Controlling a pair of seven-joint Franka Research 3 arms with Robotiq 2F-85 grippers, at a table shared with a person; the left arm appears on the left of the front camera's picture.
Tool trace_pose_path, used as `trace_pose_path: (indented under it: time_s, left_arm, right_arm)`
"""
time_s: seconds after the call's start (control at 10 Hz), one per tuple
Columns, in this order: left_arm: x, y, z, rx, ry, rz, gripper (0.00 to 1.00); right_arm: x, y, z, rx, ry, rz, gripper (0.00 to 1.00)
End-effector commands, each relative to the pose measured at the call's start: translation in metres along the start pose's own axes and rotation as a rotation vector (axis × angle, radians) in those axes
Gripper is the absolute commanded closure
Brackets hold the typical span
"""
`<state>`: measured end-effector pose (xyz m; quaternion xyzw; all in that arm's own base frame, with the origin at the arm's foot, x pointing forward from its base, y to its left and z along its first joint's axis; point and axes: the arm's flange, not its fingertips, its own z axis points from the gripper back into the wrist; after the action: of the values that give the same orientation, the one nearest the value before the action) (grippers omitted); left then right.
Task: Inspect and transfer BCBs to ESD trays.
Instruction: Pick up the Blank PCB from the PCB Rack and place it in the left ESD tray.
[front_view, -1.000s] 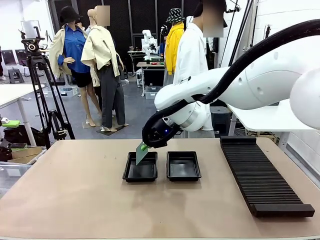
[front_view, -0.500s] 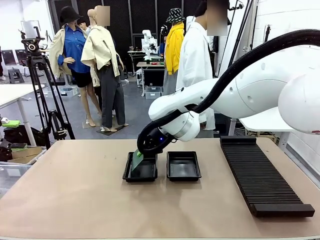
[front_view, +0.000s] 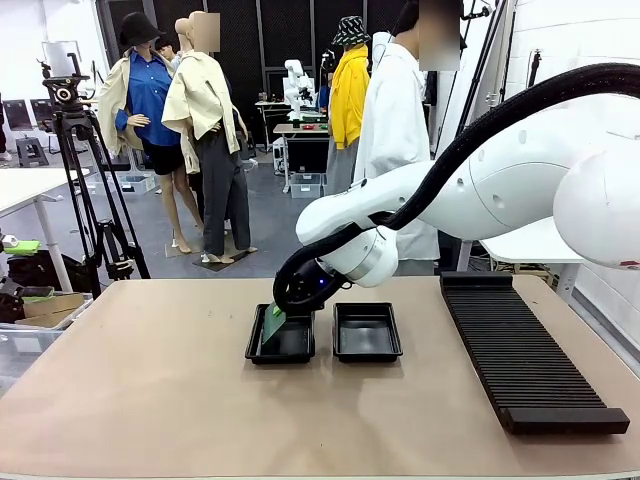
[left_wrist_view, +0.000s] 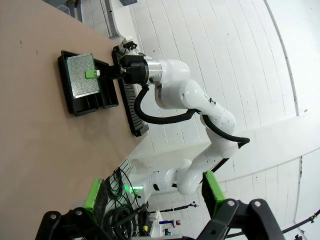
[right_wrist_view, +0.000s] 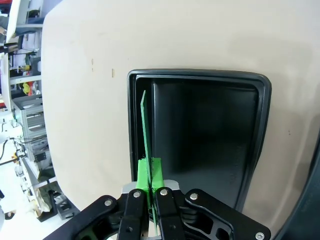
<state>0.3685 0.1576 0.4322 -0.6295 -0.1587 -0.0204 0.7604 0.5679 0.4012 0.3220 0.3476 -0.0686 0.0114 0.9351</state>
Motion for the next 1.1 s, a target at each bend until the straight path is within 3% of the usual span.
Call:
trace_pose_path:
  time_s: [0.0, 0.6, 0.7, 0.8, 1.0]
  left_arm:
    - [0.0, -0.002, 0.001, 0.002, -0.003, -0.002, 0.0]
    - [0.0, -0.002, 0.001, 0.002, -0.003, -0.002, 0.0]
    - [0.0, -0.002, 0.001, 0.002, -0.003, -0.002, 0.0]
    - [0.0, -0.002, 0.001, 0.002, -0.003, -0.002, 0.0]
    - [0.0, -0.002, 0.001, 0.002, -0.003, -0.002, 0.0]
  right_arm:
    - [-0.003, -0.007, 0.002, 0.035, -0.022, -0.03, 1.0]
    - [0.005, -0.019, 0.001, 0.046, 0.0, -0.051, 1.0]
    - [0.005, -0.02, 0.002, 0.048, 0.002, -0.053, 0.95]
    - [0.006, -0.021, 0.003, 0.044, 0.003, -0.058, 0.84]
    - [0.003, -0.019, 0.007, 0.016, 0.01, -0.057, 0.46]
